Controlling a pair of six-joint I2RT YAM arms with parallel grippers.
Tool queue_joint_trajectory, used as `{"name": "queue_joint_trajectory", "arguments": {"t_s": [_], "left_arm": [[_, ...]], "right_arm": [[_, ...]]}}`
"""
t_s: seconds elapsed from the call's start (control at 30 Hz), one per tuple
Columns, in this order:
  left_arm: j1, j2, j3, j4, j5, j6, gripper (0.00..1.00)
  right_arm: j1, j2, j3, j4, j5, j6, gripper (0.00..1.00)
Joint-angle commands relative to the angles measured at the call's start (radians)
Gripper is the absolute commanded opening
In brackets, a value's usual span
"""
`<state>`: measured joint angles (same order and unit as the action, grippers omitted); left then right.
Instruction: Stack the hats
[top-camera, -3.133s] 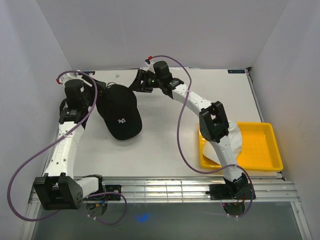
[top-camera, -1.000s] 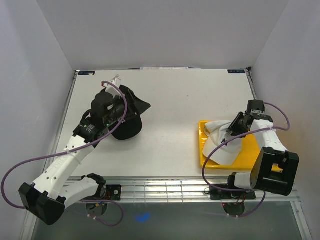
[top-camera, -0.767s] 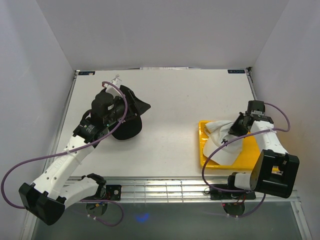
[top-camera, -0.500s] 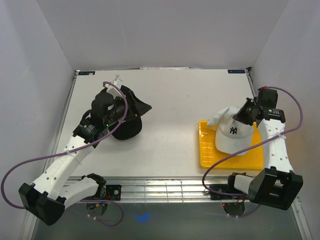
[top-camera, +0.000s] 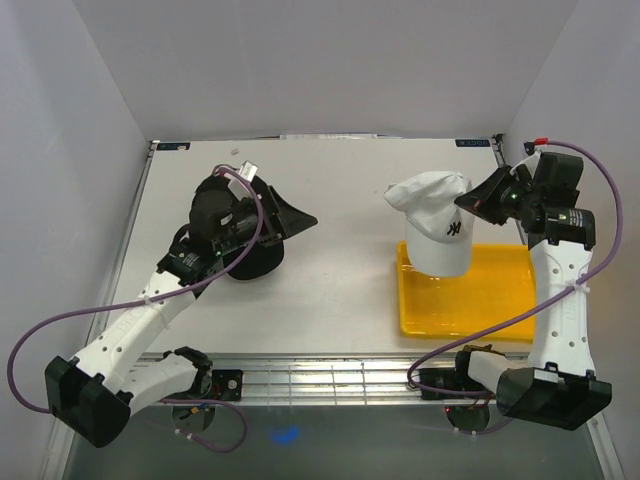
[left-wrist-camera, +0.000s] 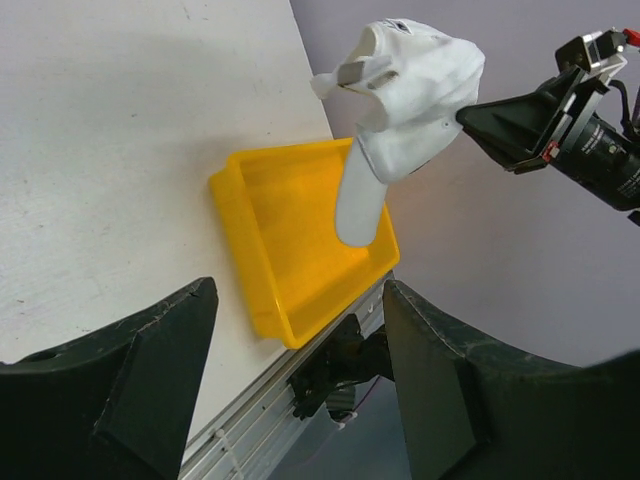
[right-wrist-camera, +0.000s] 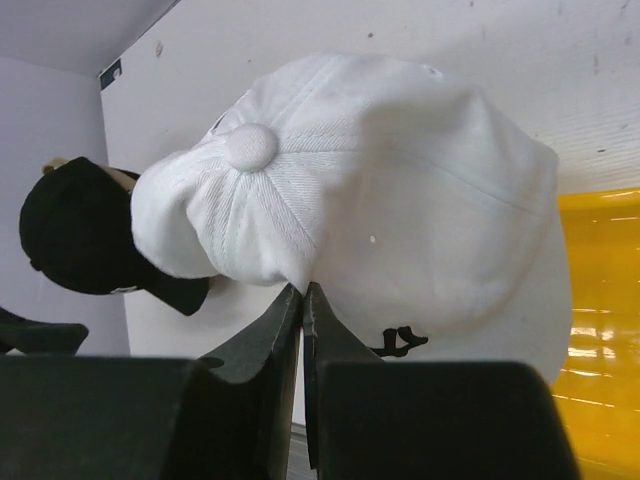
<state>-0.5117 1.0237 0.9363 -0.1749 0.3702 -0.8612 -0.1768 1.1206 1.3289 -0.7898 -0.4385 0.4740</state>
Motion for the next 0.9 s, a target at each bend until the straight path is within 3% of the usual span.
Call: {"name": "queue_joint_trajectory", "arguments": {"t_s": [0.0, 0.17, 0.63, 0.87], "left_arm": [[-0.019, 0.004, -0.014, 0.118, 0.073, -0.041, 0.77], [-0.028, -0.002, -0.014, 0.144, 0.062, -0.062, 0.78], [-0.102, 0.042, -0.12, 0.331, 0.061, -0.061, 0.79], [-0.131, 0.113, -0.105, 0.376, 0.046, -0.033, 0.79]], "right_arm": [[0.042, 0.007, 0.052, 0.034, -0.1, 0.052, 0.08], [0.227, 0.047, 0.127, 0.077, 0.01, 0.152, 0.08], [0.497, 0.2, 0.347, 0.202, 0.09, 0.356, 0.08], [0.562, 0.242, 0.414, 0.207, 0.092, 0.39, 0.08]]}}
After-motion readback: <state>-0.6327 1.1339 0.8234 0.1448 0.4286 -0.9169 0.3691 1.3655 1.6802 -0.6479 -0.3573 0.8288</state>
